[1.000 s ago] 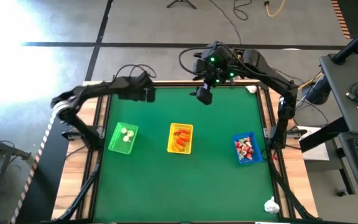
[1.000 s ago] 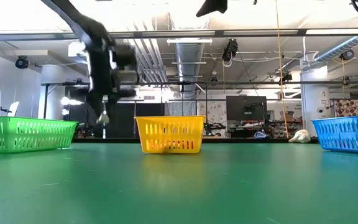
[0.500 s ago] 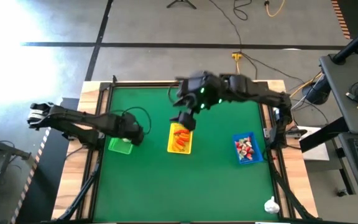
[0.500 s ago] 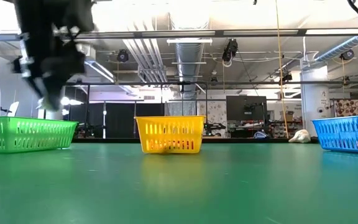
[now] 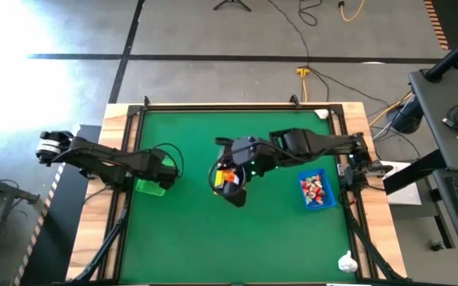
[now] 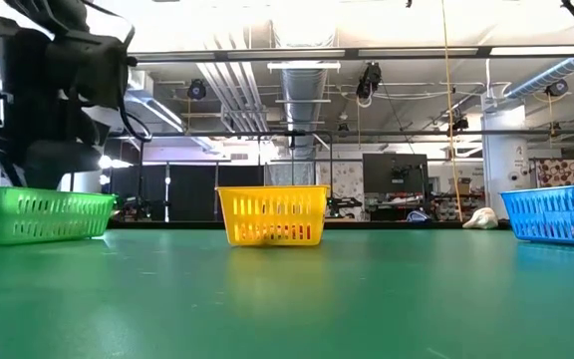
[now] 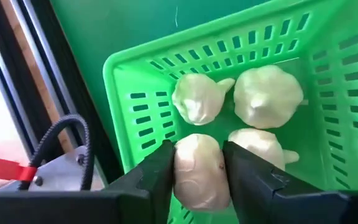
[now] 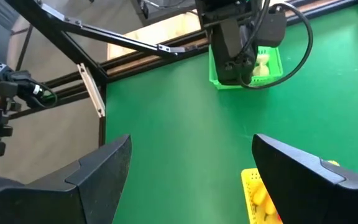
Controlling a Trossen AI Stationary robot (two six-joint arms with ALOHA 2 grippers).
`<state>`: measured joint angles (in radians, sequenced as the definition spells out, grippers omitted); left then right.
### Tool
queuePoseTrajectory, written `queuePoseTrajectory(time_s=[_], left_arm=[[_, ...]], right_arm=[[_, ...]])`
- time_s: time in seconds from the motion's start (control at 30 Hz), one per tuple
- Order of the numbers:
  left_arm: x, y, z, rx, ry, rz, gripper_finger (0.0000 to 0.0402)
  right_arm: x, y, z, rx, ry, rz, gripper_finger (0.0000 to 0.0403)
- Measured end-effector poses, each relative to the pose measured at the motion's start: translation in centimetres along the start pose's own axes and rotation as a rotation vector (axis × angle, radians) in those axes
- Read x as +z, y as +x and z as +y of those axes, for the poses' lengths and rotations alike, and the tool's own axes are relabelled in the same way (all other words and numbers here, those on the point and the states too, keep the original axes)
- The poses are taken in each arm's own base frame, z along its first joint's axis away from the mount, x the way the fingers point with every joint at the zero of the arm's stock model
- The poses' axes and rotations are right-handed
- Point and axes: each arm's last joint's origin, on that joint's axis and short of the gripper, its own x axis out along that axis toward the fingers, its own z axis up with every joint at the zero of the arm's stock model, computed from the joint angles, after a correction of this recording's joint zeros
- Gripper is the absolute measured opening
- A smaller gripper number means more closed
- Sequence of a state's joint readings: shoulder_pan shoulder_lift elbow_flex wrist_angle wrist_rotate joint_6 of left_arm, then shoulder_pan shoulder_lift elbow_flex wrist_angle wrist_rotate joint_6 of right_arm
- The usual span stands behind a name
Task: Sort produce into baskets
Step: Put the white garlic into the green bin
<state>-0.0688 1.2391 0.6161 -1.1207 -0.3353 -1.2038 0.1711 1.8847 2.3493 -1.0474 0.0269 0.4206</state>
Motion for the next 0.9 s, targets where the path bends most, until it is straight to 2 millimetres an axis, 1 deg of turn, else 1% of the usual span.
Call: queuePoseTrajectory(time_s=[0.13,0.2,0.27,0.37,0.43,0.47,0.6,0.63,0.7,0.77,0.83,0.9], left_arm=[[0.4,-0.9,0.0,-0.018,0.029,-0.014,0.0151],[0.6,-1.8,0.0,-0.029,0.037,-0.019,0.0170],[0.9,-3.1,0.0,-0.047,0.043,-0.028,0.0187],[1.3,-5.2,-0.3,-0.107,0.051,-0.066,0.0205],[1.4,-6.8,-0.8,-0.180,0.071,-0.121,0.0210],[1.4,-7.7,-1.2,-0.225,0.085,-0.164,0.0211],[0.9,-10.6,-3.3,-0.413,0.149,-0.422,0.0211],[0.6,-11.2,-4.0,-0.464,0.170,-0.486,0.0210],[0.0,-12.4,-5.4,-0.568,0.248,-0.597,0.0207],[-0.7,-13.4,-6.7,-0.669,0.347,-0.692,0.0203],[-1.4,-14.3,-7.8,-0.735,0.424,-0.769,0.0198],[-2.0,-14.7,-8.7,-0.770,0.477,-0.818,0.0194]], right_arm=[[-0.2,-0.1,0.1,-0.006,-0.004,0.017,0.0325],[-0.7,-0.2,0.0,-0.025,0.017,0.060,0.0325],[-1.6,-0.2,-0.1,-0.063,0.057,0.144,0.0325],[-3.9,-0.7,0.3,-0.193,0.107,0.303,0.0325],[-5.8,-1.3,1.0,-0.312,0.155,0.401,0.0325],[-6.6,-1.3,1.6,-0.350,0.188,0.420,0.0325],[-9.7,0.4,4.9,-0.305,0.243,0.415,0.0325],[-10.8,0.9,5.7,-0.305,0.258,0.441,0.0325],[-13.8,1.4,6.8,-0.342,0.284,0.558,0.0325],[-17.2,1.9,7.8,-0.401,0.320,0.691,0.0325],[-20.7,2.2,8.6,-0.458,0.359,0.820,0.0325],[-24.1,2.4,9.2,-0.490,0.383,0.964,0.0325]])
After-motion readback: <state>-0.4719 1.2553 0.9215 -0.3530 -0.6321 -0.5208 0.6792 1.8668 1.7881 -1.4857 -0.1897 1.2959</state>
